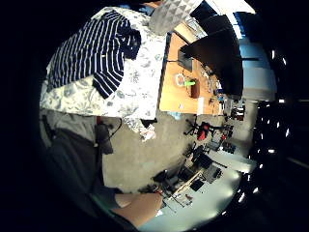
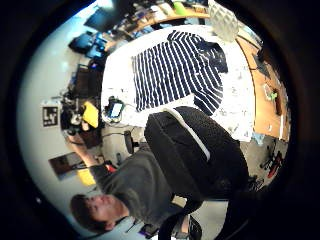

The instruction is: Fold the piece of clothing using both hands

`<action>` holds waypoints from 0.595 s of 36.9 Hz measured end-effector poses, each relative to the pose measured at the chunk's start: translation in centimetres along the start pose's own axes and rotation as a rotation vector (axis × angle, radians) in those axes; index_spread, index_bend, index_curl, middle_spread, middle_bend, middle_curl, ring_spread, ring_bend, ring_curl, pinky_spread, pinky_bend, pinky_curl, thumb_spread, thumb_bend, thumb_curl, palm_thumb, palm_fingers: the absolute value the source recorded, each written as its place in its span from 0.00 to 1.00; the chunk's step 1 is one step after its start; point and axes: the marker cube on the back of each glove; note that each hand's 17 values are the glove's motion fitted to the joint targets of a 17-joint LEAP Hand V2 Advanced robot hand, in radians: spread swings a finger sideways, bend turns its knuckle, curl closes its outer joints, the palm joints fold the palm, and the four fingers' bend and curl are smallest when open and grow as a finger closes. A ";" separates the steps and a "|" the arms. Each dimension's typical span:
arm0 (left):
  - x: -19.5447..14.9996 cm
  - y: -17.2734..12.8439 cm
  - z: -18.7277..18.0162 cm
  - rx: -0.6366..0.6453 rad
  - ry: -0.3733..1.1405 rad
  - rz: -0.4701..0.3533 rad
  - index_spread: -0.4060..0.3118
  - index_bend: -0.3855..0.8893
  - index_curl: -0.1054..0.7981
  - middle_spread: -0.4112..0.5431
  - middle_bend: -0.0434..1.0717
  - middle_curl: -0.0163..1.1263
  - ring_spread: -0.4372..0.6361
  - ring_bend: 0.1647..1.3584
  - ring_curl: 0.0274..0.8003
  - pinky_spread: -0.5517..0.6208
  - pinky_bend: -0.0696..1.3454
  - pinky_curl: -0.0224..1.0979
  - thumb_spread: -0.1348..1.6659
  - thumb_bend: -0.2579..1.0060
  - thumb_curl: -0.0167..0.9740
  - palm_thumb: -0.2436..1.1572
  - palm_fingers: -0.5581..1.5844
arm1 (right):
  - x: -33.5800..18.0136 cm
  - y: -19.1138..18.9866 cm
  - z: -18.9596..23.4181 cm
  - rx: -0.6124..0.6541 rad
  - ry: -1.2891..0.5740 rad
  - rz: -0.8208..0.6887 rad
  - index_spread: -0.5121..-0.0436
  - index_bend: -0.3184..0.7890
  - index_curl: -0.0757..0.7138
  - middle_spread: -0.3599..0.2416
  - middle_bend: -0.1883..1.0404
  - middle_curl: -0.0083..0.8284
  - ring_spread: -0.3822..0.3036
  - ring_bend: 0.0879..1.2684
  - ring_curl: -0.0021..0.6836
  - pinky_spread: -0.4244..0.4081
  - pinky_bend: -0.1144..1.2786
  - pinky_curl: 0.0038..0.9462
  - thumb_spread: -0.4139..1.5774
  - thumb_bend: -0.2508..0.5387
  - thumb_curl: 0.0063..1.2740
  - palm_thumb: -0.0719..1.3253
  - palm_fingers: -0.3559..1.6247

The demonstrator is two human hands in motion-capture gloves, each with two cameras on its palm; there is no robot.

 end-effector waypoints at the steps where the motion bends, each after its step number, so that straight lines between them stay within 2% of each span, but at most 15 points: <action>1: 0.0 -0.1 0.0 0.002 -0.001 0.000 0.61 0.38 0.15 0.63 0.13 0.03 0.62 0.29 0.12 0.69 0.37 0.13 0.38 0.23 0.04 0.23 0.35 | -0.1 0.2 -0.2 0.001 -0.003 0.001 0.65 0.40 0.16 0.64 0.27 0.05 0.70 0.17 0.09 0.69 0.45 0.15 0.50 0.51 0.03 0.23 0.27; 5: -0.3 -0.4 0.3 -0.001 -0.014 -0.010 0.62 0.40 0.18 0.69 0.16 0.05 0.69 0.35 0.18 0.76 0.41 0.17 0.48 0.22 0.06 0.23 0.32 | -0.2 1.5 -1.3 0.006 -0.015 0.006 0.54 0.41 0.20 0.66 0.29 0.09 0.74 0.19 0.14 0.74 0.48 0.20 0.61 0.51 0.04 0.24 0.25; 9: 0.1 0.0 0.1 -0.006 -0.017 -0.012 0.63 0.41 0.21 0.73 0.17 0.07 0.73 0.38 0.21 0.80 0.43 0.20 0.56 0.21 0.08 0.23 0.31 | 0.2 2.1 -1.7 0.010 -0.015 0.017 0.48 0.42 0.24 0.67 0.30 0.12 0.77 0.20 0.18 0.77 0.49 0.23 0.68 0.49 0.05 0.25 0.24; 22: 0.7 -0.5 0.8 -0.012 0.000 0.003 0.64 0.42 0.29 0.78 0.19 0.12 0.79 0.43 0.26 0.84 0.46 0.25 0.66 0.19 0.14 0.23 0.28 | 3.0 0.5 -0.5 0.027 -0.032 0.064 0.41 0.41 0.31 0.69 0.31 0.22 0.81 0.25 0.25 0.80 0.50 0.28 0.79 0.43 0.09 0.26 0.23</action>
